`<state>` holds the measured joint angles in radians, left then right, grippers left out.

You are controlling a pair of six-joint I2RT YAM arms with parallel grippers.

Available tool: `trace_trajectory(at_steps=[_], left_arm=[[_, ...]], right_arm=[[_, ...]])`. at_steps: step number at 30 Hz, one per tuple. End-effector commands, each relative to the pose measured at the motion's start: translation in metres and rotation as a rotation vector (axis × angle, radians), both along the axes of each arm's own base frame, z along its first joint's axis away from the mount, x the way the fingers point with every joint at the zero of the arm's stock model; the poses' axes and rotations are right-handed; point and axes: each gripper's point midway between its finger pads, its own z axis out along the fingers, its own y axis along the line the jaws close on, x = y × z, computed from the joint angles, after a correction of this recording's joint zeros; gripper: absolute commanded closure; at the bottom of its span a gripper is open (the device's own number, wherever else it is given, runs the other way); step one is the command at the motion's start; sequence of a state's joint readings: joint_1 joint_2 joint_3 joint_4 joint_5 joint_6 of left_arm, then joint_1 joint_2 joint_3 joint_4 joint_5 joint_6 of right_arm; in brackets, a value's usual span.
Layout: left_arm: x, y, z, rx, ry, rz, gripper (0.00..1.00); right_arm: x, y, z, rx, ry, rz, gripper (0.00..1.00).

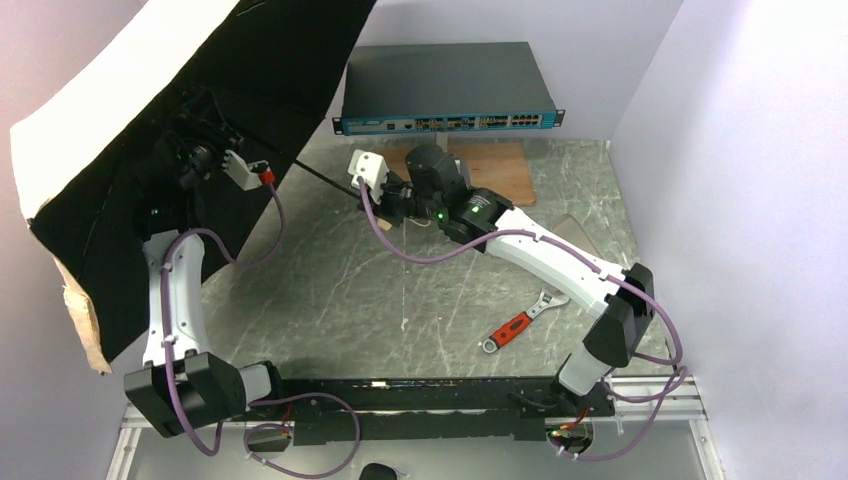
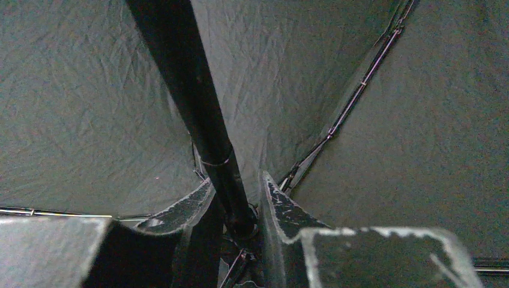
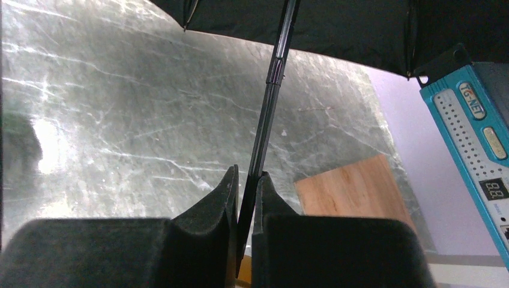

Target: Open the umbrella

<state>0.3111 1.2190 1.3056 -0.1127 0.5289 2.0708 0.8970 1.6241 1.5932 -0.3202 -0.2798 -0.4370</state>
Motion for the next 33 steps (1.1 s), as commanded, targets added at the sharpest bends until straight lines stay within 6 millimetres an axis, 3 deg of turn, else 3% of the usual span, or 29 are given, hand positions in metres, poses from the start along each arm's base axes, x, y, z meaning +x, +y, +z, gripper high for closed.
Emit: trace_trajectory(at_steps=[1,11,15,19,21,25,33], left_arm=[[-0.055,0.086,0.094,0.101,-0.34,0.473,0.67],[-0.055,0.046,0.056,0.062,-0.245,0.352,0.39],[-0.057,0.024,0.023,0.071,-0.161,0.268,0.28],[-0.066,-0.004,-0.012,0.038,-0.033,0.143,0.23],[-0.078,-0.023,-0.036,-0.027,0.098,0.051,0.18],[-0.109,-0.063,-0.061,-0.133,0.276,-0.124,0.1],[-0.164,-0.099,-0.121,-0.338,0.591,-0.223,0.11]], right_arm=[[-0.062,-0.02,-0.048,-0.171,0.262,0.175,1.0],[-0.059,0.015,-0.008,0.051,0.265,0.217,1.0],[-0.055,0.028,-0.002,0.11,0.273,0.228,1.0],[-0.043,0.047,-0.005,0.15,0.288,0.227,1.0],[-0.034,0.06,-0.009,0.176,0.302,0.218,1.0],[-0.02,0.082,-0.008,0.25,0.319,0.206,1.0],[0.018,0.119,-0.017,0.405,0.419,0.085,1.0]])
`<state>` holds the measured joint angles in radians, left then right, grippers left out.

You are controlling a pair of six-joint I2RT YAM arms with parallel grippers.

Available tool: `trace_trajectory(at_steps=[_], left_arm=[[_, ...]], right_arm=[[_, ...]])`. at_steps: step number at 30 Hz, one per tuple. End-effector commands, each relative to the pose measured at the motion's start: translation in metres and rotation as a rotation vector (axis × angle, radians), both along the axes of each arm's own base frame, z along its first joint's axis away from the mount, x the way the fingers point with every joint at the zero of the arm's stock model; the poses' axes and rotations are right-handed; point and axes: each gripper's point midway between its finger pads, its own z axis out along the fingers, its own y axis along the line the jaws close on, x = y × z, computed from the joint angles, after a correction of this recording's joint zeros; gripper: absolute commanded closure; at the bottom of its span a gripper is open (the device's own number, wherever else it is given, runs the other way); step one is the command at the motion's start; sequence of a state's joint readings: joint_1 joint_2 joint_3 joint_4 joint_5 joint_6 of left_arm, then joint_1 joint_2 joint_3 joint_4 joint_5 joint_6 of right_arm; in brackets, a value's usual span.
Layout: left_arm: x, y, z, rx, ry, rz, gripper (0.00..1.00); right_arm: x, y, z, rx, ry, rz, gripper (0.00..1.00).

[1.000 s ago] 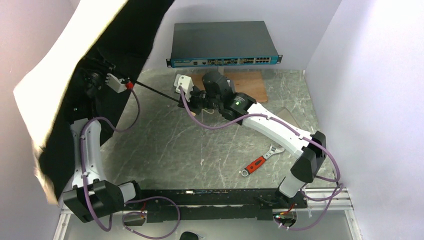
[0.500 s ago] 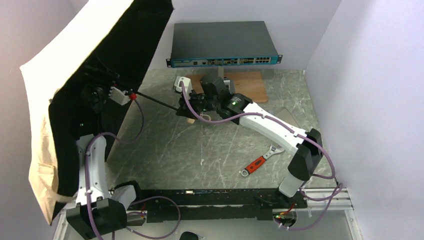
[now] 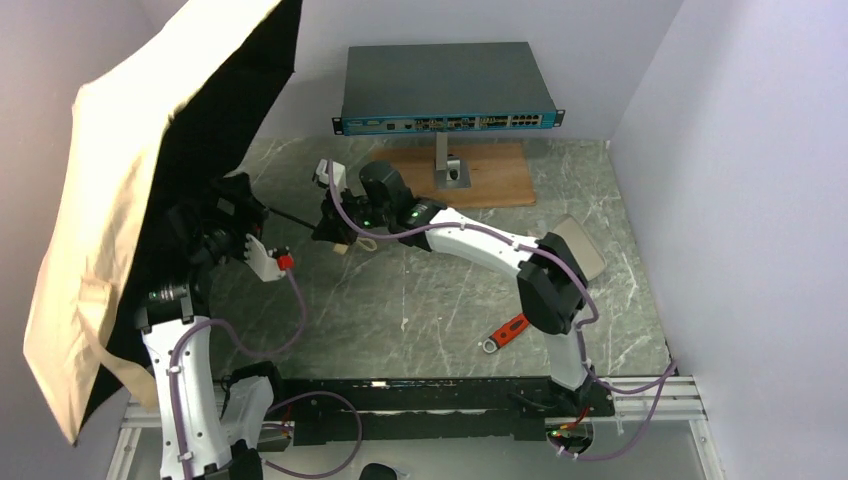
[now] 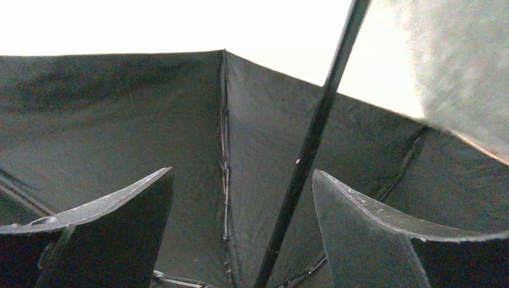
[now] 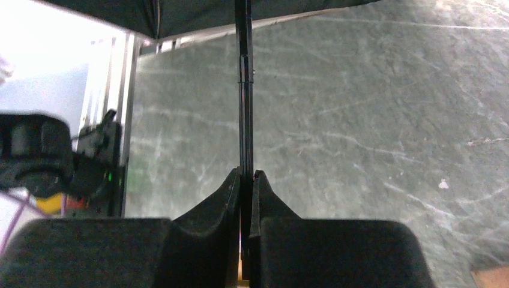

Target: Open the umbrella

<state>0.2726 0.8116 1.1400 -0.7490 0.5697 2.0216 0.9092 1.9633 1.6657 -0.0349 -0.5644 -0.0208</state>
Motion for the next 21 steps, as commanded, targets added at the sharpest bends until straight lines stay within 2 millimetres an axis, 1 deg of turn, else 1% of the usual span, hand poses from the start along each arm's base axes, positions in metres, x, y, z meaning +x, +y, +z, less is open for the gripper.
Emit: trace_trajectory(at_steps=[1,4,6,9,12,15,17,19,21], left_arm=[[-0.048,-0.047,-0.031,-0.227,0.25,-0.145,0.11],[-0.08,-0.064,-0.064,-0.276,0.423,-0.196,0.12],[-0.106,-0.071,-0.094,-0.282,0.544,-0.22,0.12],[-0.132,-0.077,-0.131,-0.273,0.63,-0.235,0.12],[-0.153,-0.08,-0.164,-0.257,0.681,-0.246,0.12],[-0.164,-0.085,-0.186,-0.284,0.719,-0.245,0.11],[-0.17,-0.088,-0.194,-0.34,0.768,-0.226,0.11],[-0.174,-0.09,-0.201,-0.384,0.819,-0.2,0.12],[-0.177,-0.09,-0.204,-0.409,0.843,-0.18,0.13]], right_arm=[[0.033,0.027,0.057,0.233,0.017,-0.131,1.0],[0.037,0.039,0.051,0.255,0.069,-0.153,1.0],[0.04,0.047,0.042,0.256,0.07,-0.161,1.0],[0.044,0.055,0.036,0.259,0.059,-0.166,1.0],[0.048,0.056,0.033,0.257,0.039,-0.175,1.0],[0.058,0.057,0.027,0.257,0.037,-0.222,1.0],[0.065,0.055,0.025,0.28,0.066,-0.272,1.0],[0.069,0.052,0.029,0.319,0.104,-0.324,1.0],[0.072,0.044,0.037,0.362,0.148,-0.386,1.0]])
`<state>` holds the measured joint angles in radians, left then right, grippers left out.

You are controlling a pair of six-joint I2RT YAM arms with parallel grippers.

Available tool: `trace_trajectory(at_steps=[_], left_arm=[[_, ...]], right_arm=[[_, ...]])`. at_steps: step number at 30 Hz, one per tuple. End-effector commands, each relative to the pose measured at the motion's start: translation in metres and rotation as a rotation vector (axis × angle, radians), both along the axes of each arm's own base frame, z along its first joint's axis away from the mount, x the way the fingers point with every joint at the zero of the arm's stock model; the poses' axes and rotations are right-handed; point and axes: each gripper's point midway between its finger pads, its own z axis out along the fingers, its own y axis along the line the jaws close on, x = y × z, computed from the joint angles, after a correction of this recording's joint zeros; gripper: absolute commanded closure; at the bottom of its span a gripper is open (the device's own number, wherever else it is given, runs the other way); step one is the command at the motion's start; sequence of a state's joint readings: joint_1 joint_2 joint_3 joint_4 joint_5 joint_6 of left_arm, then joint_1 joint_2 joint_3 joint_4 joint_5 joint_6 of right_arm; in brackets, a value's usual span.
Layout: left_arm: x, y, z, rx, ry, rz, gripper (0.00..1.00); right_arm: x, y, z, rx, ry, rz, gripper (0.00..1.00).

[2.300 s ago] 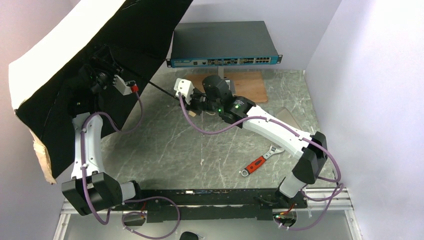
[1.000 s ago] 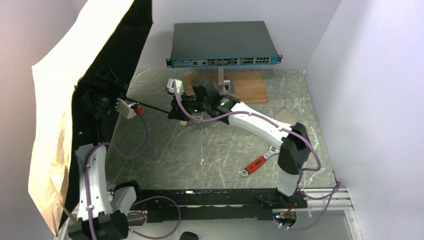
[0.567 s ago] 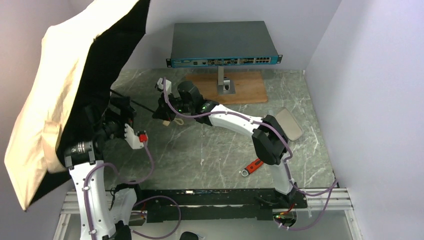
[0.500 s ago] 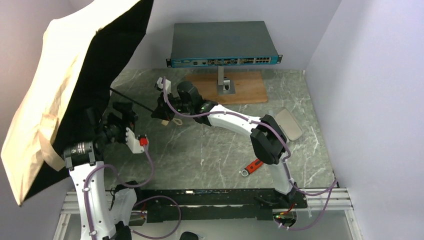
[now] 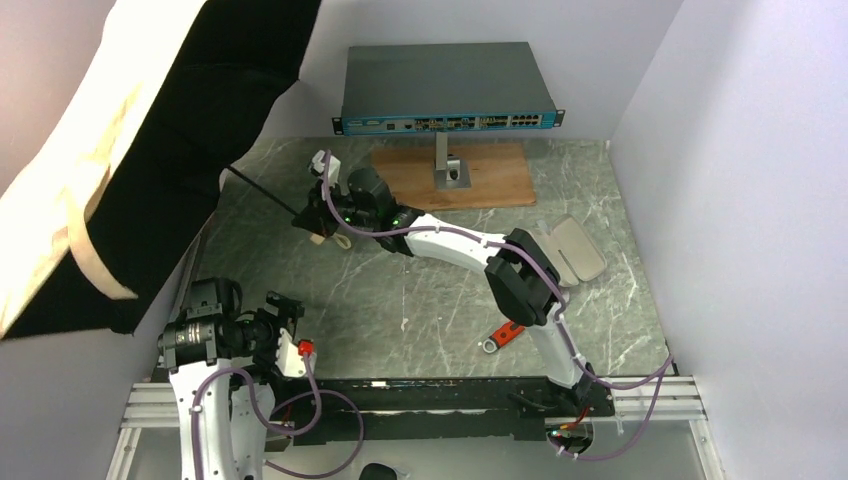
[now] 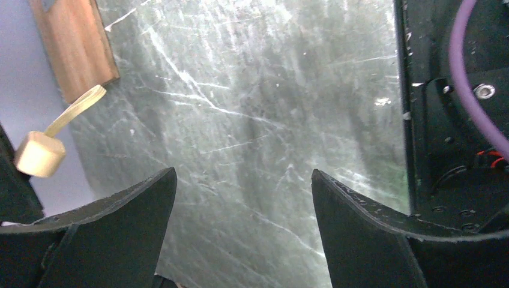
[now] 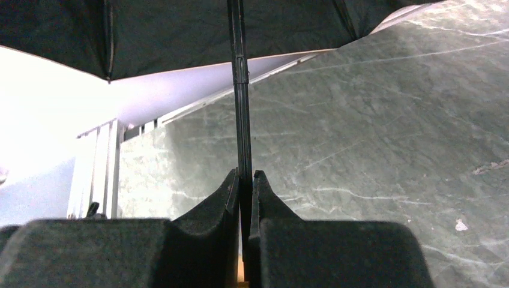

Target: Open the umbrella

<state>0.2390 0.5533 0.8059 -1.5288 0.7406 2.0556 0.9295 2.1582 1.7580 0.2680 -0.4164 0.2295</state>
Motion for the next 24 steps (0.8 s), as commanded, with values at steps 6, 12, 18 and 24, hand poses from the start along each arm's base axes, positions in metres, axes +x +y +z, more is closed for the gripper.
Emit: trace_trajectory(at_steps=[6,12,18,24], left_arm=[[-0.02,-0.014,-0.01,-0.104,0.083,0.047,0.13],[-0.025,-0.02,-0.01,-0.152,0.089,0.082,0.11],[-0.027,-0.021,-0.015,-0.183,0.142,0.113,0.1],[-0.015,-0.014,-0.029,-0.201,0.175,0.205,0.09]], right_arm=[[0.035,-0.037,0.057,0.238,0.15,-0.401,1.0],[0.028,-0.025,0.017,0.178,0.179,-0.36,0.75],[0.021,-0.014,-0.002,0.128,0.167,-0.284,0.51],[0.015,-0.017,-0.006,0.086,0.119,-0.242,0.3]])
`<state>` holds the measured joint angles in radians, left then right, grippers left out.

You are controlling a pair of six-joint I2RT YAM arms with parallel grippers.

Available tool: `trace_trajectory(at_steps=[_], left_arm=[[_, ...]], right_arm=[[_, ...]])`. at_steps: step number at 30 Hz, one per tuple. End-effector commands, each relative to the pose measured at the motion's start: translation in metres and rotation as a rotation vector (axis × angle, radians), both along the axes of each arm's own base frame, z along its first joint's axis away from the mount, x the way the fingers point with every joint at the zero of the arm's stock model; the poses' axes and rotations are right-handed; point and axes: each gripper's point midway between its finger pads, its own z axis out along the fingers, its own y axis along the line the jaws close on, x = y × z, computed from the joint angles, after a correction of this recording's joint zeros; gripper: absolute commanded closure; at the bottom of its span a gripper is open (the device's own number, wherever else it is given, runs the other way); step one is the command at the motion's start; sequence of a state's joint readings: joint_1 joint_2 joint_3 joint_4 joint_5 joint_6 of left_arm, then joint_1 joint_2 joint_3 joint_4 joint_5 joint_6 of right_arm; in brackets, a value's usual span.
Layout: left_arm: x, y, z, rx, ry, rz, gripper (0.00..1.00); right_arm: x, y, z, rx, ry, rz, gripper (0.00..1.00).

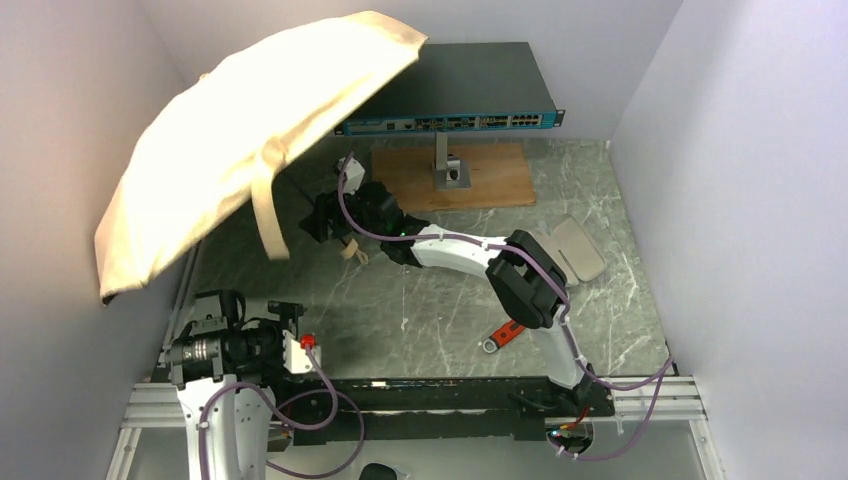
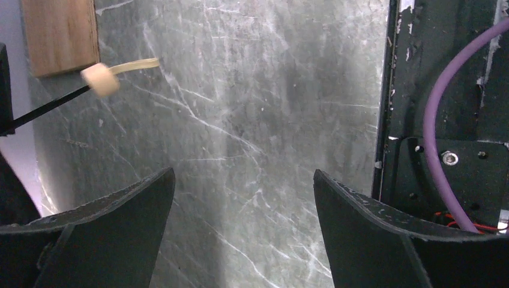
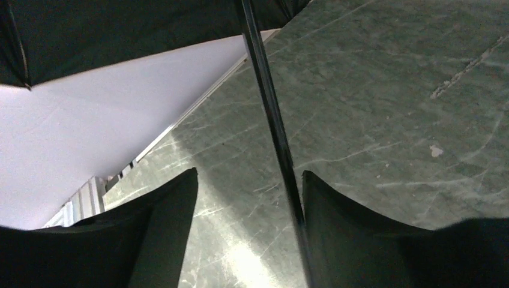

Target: Open the umbrella

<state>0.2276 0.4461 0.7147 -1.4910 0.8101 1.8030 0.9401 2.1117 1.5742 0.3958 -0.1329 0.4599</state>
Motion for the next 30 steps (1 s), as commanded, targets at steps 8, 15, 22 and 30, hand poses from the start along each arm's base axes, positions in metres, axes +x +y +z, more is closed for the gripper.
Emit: trace_trajectory(at_steps=[8,15,22,30], left_arm=[[0.018,0.012,-0.034,-0.064,0.171,0.189,0.07],[0.042,0.024,-0.046,-0.091,0.3,0.363,0.01],[0.075,0.042,-0.045,-0.108,0.314,0.545,0.0],[0.114,0.057,-0.012,-0.18,0.214,0.713,0.0]], right_arm=[[-0.011,-0.014,0.015,-0.017,-0.078,0.053,0.17],[-0.022,-0.036,0.026,-0.06,-0.12,0.079,0.01],[-0.039,-0.073,0.045,-0.154,-0.209,0.125,0.0],[-0.059,-0.147,0.038,-0.291,-0.23,0.177,0.0]])
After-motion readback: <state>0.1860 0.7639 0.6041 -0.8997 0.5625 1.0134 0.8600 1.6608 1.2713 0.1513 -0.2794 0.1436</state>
